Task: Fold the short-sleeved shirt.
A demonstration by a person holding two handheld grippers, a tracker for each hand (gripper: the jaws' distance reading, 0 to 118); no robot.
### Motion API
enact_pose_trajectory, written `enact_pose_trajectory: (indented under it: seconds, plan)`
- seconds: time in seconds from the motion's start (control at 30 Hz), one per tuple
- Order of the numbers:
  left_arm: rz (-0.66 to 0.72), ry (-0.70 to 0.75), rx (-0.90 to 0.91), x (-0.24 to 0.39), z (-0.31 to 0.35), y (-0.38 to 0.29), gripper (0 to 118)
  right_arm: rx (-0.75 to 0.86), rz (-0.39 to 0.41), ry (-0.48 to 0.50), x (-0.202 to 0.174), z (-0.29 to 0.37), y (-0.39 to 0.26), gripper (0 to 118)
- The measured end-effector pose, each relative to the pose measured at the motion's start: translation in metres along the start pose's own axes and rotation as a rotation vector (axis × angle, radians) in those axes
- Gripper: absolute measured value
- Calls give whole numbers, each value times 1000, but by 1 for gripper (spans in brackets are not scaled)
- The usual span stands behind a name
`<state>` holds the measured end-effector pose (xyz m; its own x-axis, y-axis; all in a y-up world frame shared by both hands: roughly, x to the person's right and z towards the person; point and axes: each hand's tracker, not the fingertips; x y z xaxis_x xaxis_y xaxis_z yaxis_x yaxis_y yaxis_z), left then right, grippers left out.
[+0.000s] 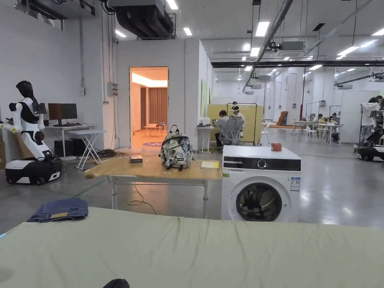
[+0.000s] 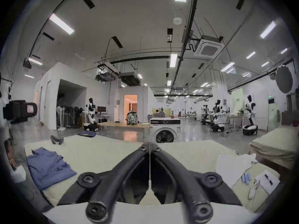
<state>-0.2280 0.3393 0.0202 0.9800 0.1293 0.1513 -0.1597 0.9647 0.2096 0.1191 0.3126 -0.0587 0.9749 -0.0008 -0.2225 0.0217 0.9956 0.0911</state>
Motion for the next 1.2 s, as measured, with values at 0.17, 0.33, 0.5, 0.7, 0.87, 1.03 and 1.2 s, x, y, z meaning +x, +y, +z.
enact_pose_trajectory:
  seconds: [0.17, 0.33, 0.5, 0.7, 0.87, 1.03, 1.2]
  plan:
    - [17, 22, -39, -6, -4, -2, 0, 4, -3, 15, 5, 4, 1, 0]
    - [137, 15, -169, -18, -17, -8, 0, -34, -34, 3, 10, 0, 3, 0]
    - [241, 87, -313, -28, -35, -16, 0, -263, -218, 20, 25, -28, -5, 0]
    - [299, 106, -387, -37, -44, -21, 0, -191, -384, 92, 38, -18, -12, 0]
    - [353, 47, -235, -40, -23, -19, 0, -122, -147, 24, 23, -6, 0, 0]
    - [64, 127, -169, -17, -12, 7, 0, -86, -138, 28, 22, -1, 2, 0]
    - [79, 120, -104, -10, -5, 12, 0, -76, -133, 33, 21, 3, 5, 0]
